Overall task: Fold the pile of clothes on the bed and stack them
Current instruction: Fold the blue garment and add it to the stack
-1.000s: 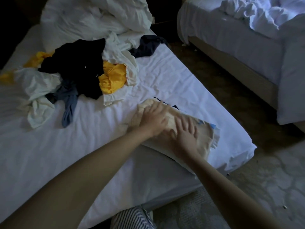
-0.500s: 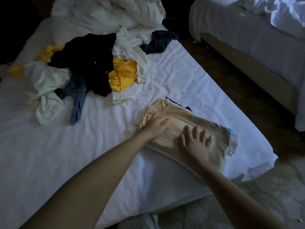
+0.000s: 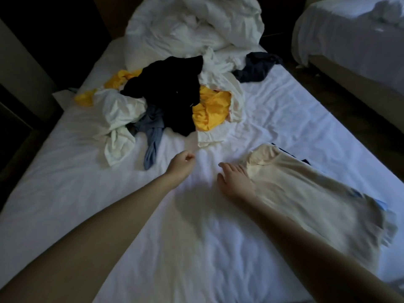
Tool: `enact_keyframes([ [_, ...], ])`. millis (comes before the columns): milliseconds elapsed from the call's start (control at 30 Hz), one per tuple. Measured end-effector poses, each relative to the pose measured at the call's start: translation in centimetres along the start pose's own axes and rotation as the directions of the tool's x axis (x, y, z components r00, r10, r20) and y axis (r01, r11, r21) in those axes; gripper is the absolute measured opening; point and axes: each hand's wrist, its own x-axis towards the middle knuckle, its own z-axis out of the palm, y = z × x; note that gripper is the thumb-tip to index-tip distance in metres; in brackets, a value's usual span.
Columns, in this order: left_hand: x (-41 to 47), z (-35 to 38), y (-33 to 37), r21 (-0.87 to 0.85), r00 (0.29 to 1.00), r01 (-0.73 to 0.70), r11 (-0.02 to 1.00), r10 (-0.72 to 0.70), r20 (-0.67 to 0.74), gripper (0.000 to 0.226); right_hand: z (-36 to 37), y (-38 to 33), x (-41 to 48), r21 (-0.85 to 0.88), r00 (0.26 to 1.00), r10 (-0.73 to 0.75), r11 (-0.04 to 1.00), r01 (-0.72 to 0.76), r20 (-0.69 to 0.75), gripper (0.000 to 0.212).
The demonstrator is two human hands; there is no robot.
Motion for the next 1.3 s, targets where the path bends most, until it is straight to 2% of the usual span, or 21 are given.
enact_keyframes([
  [67, 2.0, -1.5, -2.1, 0.094, 0.993, 0.096, 0.991, -0.088, -0.082, 0.035, 0.9, -0.9, 0.9, -0.003, 1.000, -0.012, 1.000, 0.012, 0.018, 0.055],
  [167, 4.7, -3.6, -5.4, 0.222, 0.936, 0.244, 0.944, -0.169, -0.310, 0.050, 2.7, -2.4, 2.3, 0.032, 0.997, -0.071, 0.997, 0.070, 0.039, 0.047],
  [200, 5.6, -4.2, -6.8, 0.240, 0.924, 0.291, 0.926, -0.207, -0.323, 0.055, 3.4, -2.8, 2.7, 0.048, 0.995, -0.088, 0.995, 0.086, 0.044, 0.045],
  [267, 6.5, -4.9, -9.4, 0.240, 0.927, 0.336, 0.911, -0.276, -0.253, 0.058, 4.7, -3.1, 3.1, 0.084, 0.992, -0.098, 0.992, 0.092, 0.077, 0.046],
  [300, 6.8, -4.9, -10.6, 0.265, 0.939, 0.317, 0.911, -0.264, -0.219, 0.053, 5.4, -3.3, 3.1, 0.097, 0.990, -0.104, 0.991, 0.094, 0.100, 0.051],
  [367, 6.8, -4.8, -12.5, 0.361, 0.966, 0.205, 0.910, -0.129, -0.223, 0.042, 6.7, -3.3, 3.2, 0.129, 0.984, -0.124, 0.986, 0.108, 0.128, 0.072],
  [433, 6.4, -4.7, -12.7, 0.388, 0.969, 0.105, 0.916, -0.005, -0.248, 0.036, 7.9, -2.8, 3.4, 0.135, 0.984, -0.129, 0.984, 0.112, 0.124, 0.079],
  [500, 5.3, -4.5, -11.7, 0.368, 0.973, 0.012, 0.930, 0.075, -0.220, 0.023, 8.2, -2.7, 3.3, 0.149, 0.986, -0.121, 0.983, 0.104, 0.112, 0.078],
  [533, 4.3, -4.5, -11.0, 0.344, 0.980, -0.022, 0.939, 0.089, -0.181, 0.028, 8.0, -2.9, 3.1, 0.168, 0.987, -0.112, 0.981, 0.092, 0.113, 0.077],
  [567, 3.1, -4.4, -10.4, 0.333, 0.989, -0.058, 0.941, 0.100, -0.111, 0.032, 7.7, -3.2, 2.9, 0.187, 0.989, -0.088, 0.980, 0.065, 0.117, 0.071],
  [633, 0.5, -3.5, -9.8, 0.354, 0.985, -0.173, 0.919, 0.154, 0.082, 0.028, 7.2, -4.1, 2.6, 0.255, 0.992, -0.007, 0.967, -0.026, 0.128, 0.048],
  [700, -2.4, -2.5, -9.5, 0.358, 0.943, -0.272, 0.893, 0.174, 0.283, 0.022, 6.7, -5.7, 2.3, 0.461, 0.977, 0.137, 0.865, -0.198, 0.163, 0.039],
  [767, -5.0, -1.9, -9.0, 0.274, 0.872, -0.335, 0.902, 0.187, 0.452, 0.022, 6.4, -7.4, 2.0, 0.699, 0.925, 0.232, 0.606, -0.380, 0.302, 0.042],
  [833, -7.4, -2.0, -8.1, 0.226, 0.786, -0.377, 0.898, 0.181, 0.591, 0.023, 6.2, -8.9, 1.5, 0.811, 0.881, 0.213, 0.344, -0.472, 0.422, 0.056],
  [867, -8.6, -2.4, -7.7, 0.217, 0.741, -0.388, 0.896, 0.163, 0.651, 0.025, 6.3, -9.4, 1.1, 0.814, 0.871, 0.195, 0.310, -0.491, 0.451, 0.060],
  [967, -11.6, -3.7, -6.8, 0.222, 0.647, -0.414, 0.883, 0.114, 0.754, 0.026, 6.6, -9.8, -0.6, 0.735, 0.853, 0.188, 0.439, -0.516, 0.487, 0.049],
  [1033, -13.1, -5.1, -6.2, 0.254, 0.647, -0.444, 0.859, 0.112, 0.754, 0.019, 6.5, -9.7, -2.1, 0.669, 0.828, 0.206, 0.504, -0.547, 0.522, 0.022],
  [1067, -13.4, -5.7, -6.2, 0.269, 0.660, -0.441, 0.857, 0.106, 0.743, 0.020, 6.2, -9.6, -2.8, 0.641, 0.820, 0.212, 0.532, -0.553, 0.531, 0.011],
  [1133, -14.0, -6.9, -6.5, 0.279, 0.693, -0.379, 0.882, 0.071, 0.717, 0.025, 5.5, -9.2, -4.0, 0.606, 0.821, 0.210, 0.584, -0.541, 0.531, 0.010],
  [1200, -14.4, -8.0, -7.0, 0.281, 0.731, -0.323, 0.904, 0.049, 0.680, 0.021, 4.5, -9.1, -5.2, 0.610, 0.845, 0.166, 0.624, -0.489, 0.507, 0.009],
  [1300, -14.6, -8.6, -7.9, 0.191, 0.857, -0.183, 0.964, 0.061, 0.512, 0.009, 2.3, -9.5, -7.1, 0.639, 0.862, -0.038, 0.688, -0.345, 0.506, 0.011],
])
